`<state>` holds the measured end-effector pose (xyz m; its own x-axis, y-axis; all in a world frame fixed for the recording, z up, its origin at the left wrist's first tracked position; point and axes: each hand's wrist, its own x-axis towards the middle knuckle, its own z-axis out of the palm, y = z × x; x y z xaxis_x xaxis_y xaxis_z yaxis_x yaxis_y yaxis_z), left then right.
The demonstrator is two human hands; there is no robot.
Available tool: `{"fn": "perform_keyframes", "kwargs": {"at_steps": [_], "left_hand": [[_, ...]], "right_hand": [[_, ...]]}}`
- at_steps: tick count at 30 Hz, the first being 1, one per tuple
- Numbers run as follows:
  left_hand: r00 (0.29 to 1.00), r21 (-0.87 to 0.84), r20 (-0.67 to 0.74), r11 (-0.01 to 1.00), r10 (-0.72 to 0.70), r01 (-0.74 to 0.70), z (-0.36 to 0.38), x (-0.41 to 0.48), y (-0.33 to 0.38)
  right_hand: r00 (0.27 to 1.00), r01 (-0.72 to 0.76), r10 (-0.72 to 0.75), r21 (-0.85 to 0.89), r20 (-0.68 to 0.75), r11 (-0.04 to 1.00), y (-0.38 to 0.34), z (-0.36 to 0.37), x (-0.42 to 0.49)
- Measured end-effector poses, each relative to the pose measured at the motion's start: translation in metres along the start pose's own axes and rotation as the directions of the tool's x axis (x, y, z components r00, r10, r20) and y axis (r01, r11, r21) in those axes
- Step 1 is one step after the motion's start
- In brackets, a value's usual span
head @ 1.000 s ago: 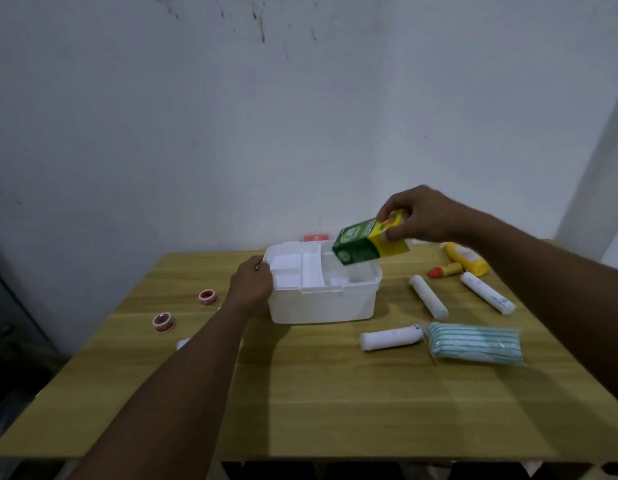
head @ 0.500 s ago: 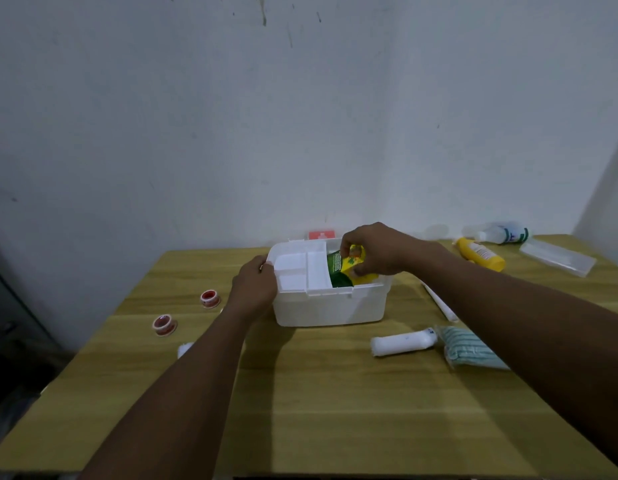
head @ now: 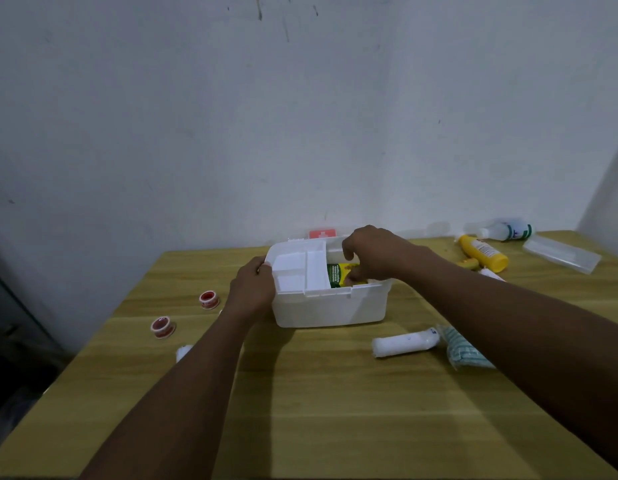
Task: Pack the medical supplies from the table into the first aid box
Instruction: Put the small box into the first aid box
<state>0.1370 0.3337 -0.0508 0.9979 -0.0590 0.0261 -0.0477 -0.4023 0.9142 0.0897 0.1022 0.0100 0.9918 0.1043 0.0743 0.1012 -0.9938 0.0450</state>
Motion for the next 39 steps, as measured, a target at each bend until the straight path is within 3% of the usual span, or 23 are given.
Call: {"fn": "perform_keyframes", "kwargs": {"at_steps": [4,10,14,21,27,35,39], "left_hand": [[1.0,0.018,-0.001,1.0,-0.005,0.005,0.002,0.0,0.002],[1.0,0.02,0.005,1.0,-0.008,0.007,0.001,-0.001,0.003],[1.0,0.015,0.005,1.0,-0.01,0.01,0.001,-0.002,0.003],[1.0,0.008,-0.021,1.0,-0.001,0.001,0.004,-0.005,0.004],[1.0,0.036,-0.028,0.999,-0.005,0.006,0.003,-0.007,0.01],[0.999,0.03,0.006,0.999,0.045,-0.046,-0.013,-0.02,0.018],[0.996,0.038,0.023,0.996,0.081,-0.081,-0.003,-0.044,0.017]], "right_hand": [[0.999,-0.029,0.021,-0.337,-0.026,0.941,-0.007,0.002,-0.004],[0.987,-0.132,0.137,-0.065,0.081,0.989,-0.008,0.01,0.003],[0.982,-0.146,0.145,0.001,0.119,0.989,-0.014,0.012,0.009],[0.979,-0.204,0.204,0.044,0.006,0.978,-0.016,0.021,0.014],[0.988,-0.157,0.156,0.154,0.019,0.976,-0.013,0.006,0.004],[0.955,-0.081,0.188,0.405,-0.231,0.911,0.025,-0.022,-0.067],[0.976,-0.191,0.216,0.357,-0.031,0.915,0.039,-0.029,-0.125]]}}
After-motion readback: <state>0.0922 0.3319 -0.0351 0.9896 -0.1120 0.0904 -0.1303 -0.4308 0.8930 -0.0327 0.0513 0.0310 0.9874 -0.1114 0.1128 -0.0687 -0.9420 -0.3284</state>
